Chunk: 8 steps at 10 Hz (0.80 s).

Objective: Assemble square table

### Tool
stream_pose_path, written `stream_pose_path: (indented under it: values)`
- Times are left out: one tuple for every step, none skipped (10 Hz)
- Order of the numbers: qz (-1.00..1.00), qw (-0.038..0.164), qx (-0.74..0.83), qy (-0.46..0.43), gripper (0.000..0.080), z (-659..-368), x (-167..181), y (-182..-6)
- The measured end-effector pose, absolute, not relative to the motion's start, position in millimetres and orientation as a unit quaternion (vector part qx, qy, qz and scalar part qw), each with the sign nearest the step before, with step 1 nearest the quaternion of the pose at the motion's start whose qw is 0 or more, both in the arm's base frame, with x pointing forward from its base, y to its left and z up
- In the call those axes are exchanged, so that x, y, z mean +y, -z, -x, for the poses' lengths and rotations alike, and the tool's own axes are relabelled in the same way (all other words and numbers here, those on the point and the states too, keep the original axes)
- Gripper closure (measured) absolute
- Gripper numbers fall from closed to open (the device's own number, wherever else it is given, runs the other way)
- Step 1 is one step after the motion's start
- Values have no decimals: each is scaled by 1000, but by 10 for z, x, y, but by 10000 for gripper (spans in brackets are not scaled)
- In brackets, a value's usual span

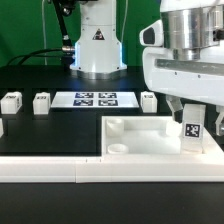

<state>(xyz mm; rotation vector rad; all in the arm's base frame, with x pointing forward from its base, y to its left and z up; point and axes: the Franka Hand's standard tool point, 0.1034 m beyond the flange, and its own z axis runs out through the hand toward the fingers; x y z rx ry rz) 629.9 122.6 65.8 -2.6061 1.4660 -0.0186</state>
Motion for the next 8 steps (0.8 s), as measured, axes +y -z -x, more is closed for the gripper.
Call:
stream_pose_path:
  values:
    - [918,65,392,18,151,-6307,1206,-664]
    - [956,54,287,27,151,-6314,1204,-668]
    - [966,53,253,28,151,-6308,1201,-658]
    - [964,53,260,28,151,-6308,1199,-656]
    - [961,54,268,27,271,-6307,1199,-654]
    - [960,54,272,27,420,-6306,1197,-652]
    - [949,53,311,23,420,-6293,1183,-642]
    - [937,54,345,21,511,-6295,1178,-642]
